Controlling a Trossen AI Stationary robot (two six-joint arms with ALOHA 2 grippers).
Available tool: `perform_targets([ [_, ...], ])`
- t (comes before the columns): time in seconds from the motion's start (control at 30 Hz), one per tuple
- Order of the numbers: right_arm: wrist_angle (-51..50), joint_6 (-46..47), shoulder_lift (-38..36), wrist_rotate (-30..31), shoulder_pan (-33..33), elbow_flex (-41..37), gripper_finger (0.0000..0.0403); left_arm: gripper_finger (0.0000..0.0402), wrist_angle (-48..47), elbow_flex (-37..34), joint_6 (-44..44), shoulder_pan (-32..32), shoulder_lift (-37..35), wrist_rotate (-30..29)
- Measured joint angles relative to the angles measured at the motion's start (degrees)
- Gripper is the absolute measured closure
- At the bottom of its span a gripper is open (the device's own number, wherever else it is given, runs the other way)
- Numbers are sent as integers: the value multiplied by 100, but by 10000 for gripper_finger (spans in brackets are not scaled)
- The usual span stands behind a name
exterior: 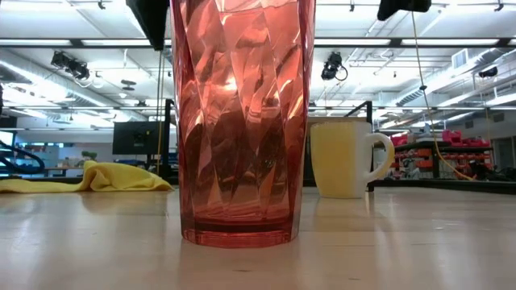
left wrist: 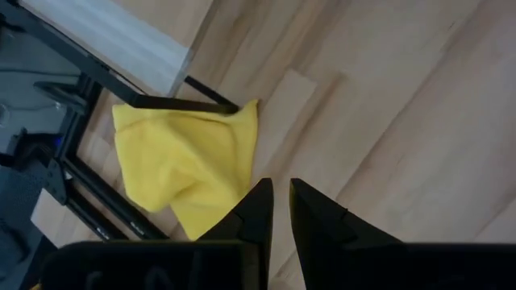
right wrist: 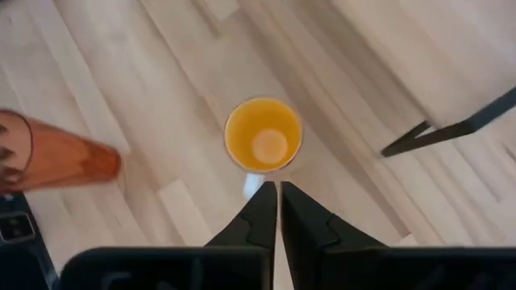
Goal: Stack small to large cups/mugs on shelf
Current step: Put the yellow mug on the shelf
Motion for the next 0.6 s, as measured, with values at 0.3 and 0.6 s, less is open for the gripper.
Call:
perform_targets([
  [0.3,-205,184,682,447,646,-509,335,350,4,-473,-974,-1256,0,-951],
  [0.6,16,1781,108,1304,1425,-2060,338,350,303,-2053,-2377,-2196,7,-1602],
])
